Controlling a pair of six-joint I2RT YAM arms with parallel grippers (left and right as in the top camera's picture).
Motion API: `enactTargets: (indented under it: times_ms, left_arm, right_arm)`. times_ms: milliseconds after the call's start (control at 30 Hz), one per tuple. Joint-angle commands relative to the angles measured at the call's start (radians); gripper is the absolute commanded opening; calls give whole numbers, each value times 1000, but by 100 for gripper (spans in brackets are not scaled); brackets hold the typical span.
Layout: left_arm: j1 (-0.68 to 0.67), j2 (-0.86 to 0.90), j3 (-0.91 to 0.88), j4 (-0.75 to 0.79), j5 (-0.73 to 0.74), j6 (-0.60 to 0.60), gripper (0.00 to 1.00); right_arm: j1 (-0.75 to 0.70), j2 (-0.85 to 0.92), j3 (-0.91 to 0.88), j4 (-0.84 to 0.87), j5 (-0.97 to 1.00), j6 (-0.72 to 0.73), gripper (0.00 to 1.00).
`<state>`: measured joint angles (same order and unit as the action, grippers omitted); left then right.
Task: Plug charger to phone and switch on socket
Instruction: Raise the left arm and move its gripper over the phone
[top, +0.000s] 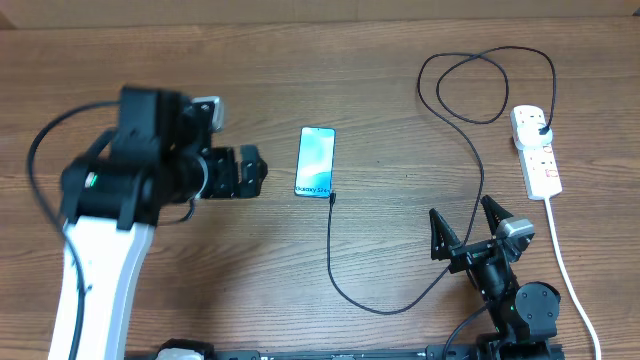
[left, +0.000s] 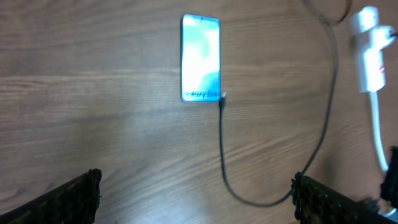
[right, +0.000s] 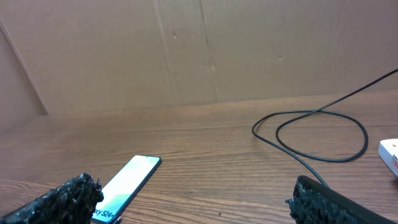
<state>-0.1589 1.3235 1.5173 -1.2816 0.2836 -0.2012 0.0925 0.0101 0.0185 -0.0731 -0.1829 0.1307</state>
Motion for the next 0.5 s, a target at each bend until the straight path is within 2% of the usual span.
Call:
enactTargets:
  times_ms: [0, 167, 267, 367, 467]
  left_arm:
    - [-32, 87, 55, -11, 29, 28, 100]
    - [-32, 143, 55, -6, 255, -38, 100]
    - [-32, 144, 55, -8, 267, -24, 100]
    - [-32, 142, 55, -10, 292, 41, 100]
    - [-32, 142, 55, -9, 294, 40, 100]
  right_arm:
    - [4, -7, -11, 4, 7, 2, 100]
    - [4, -7, -11, 4, 7, 2, 100]
    - [4, -7, -11, 4, 7, 2, 100]
    - [4, -7, -11, 4, 7, 2, 100]
    - [4, -7, -11, 4, 7, 2, 100]
